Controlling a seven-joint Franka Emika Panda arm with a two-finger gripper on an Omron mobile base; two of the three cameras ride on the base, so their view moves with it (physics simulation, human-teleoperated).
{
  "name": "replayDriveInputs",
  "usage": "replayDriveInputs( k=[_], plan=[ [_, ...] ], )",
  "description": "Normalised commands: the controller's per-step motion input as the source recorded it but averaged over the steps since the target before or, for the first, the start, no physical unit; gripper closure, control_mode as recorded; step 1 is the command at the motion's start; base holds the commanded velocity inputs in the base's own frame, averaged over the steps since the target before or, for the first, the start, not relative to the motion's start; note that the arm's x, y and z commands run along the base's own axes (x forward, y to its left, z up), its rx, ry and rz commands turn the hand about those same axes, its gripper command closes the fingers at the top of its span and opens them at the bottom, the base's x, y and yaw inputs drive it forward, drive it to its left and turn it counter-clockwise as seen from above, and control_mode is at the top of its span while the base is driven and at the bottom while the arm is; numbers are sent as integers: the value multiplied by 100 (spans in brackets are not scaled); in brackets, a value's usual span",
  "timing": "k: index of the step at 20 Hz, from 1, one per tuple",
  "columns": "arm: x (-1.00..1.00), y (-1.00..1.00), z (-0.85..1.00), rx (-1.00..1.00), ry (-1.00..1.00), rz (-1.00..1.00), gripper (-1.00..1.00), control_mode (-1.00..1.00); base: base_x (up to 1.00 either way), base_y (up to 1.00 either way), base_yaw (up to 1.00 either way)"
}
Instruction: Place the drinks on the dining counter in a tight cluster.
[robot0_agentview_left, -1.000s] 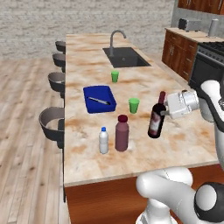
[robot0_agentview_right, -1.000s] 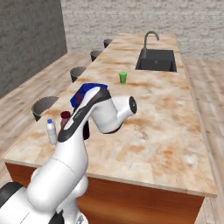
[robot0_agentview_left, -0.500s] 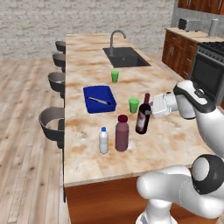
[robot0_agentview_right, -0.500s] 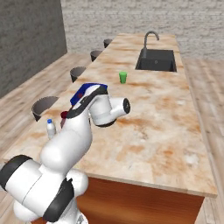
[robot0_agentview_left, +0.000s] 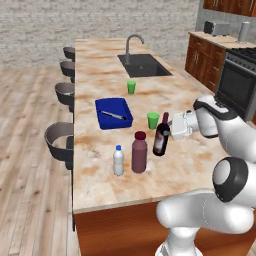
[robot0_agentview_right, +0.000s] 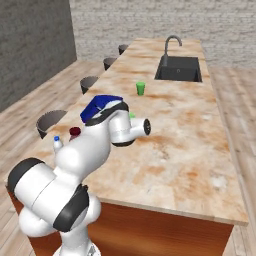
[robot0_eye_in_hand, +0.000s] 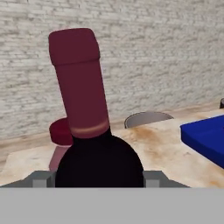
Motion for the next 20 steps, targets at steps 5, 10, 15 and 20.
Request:
replayDriveInputs(
  k=[5, 10, 15, 20],
  plan=[
    [0, 0, -59, 0, 0, 0, 100, -100, 0, 0, 0],
    [0, 0, -18, 0, -6, 0, 100, -100, 0, 0, 0],
    [0, 0, -26, 0, -8, 0, 100, -100, 0, 0, 0],
    [0, 0, -13, 0, -3, 0, 100, -100, 0, 0, 0]
  ],
)
